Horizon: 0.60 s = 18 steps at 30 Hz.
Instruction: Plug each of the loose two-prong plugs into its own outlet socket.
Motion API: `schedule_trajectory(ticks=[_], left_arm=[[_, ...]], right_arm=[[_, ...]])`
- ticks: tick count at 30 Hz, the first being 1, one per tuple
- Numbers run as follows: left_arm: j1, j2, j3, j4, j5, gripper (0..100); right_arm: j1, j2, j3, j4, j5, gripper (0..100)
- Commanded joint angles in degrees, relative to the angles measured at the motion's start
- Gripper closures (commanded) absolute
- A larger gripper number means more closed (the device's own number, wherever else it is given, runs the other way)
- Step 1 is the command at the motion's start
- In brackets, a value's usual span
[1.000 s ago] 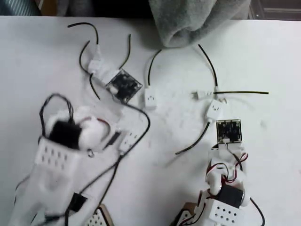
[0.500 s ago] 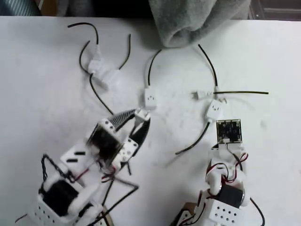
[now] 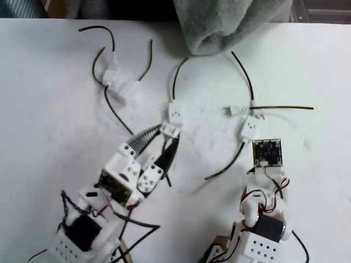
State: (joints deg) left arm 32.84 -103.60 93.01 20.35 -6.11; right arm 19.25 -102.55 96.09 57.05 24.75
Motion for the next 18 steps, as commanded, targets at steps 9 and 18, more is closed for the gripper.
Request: schedule_trajectory(ticks=[9, 18], left_arm=[[2.24, -0.75, 3.87, -5.63, 4.40, 98], [3.30, -0.75, 3.60, -5.80, 4.40, 98]], right_arm=[[-7.16, -0.57, -27.96, -1.36, 0.00, 97.8], [-40.84, -0.31, -50.99, -1.36, 0.35, 98.0]])
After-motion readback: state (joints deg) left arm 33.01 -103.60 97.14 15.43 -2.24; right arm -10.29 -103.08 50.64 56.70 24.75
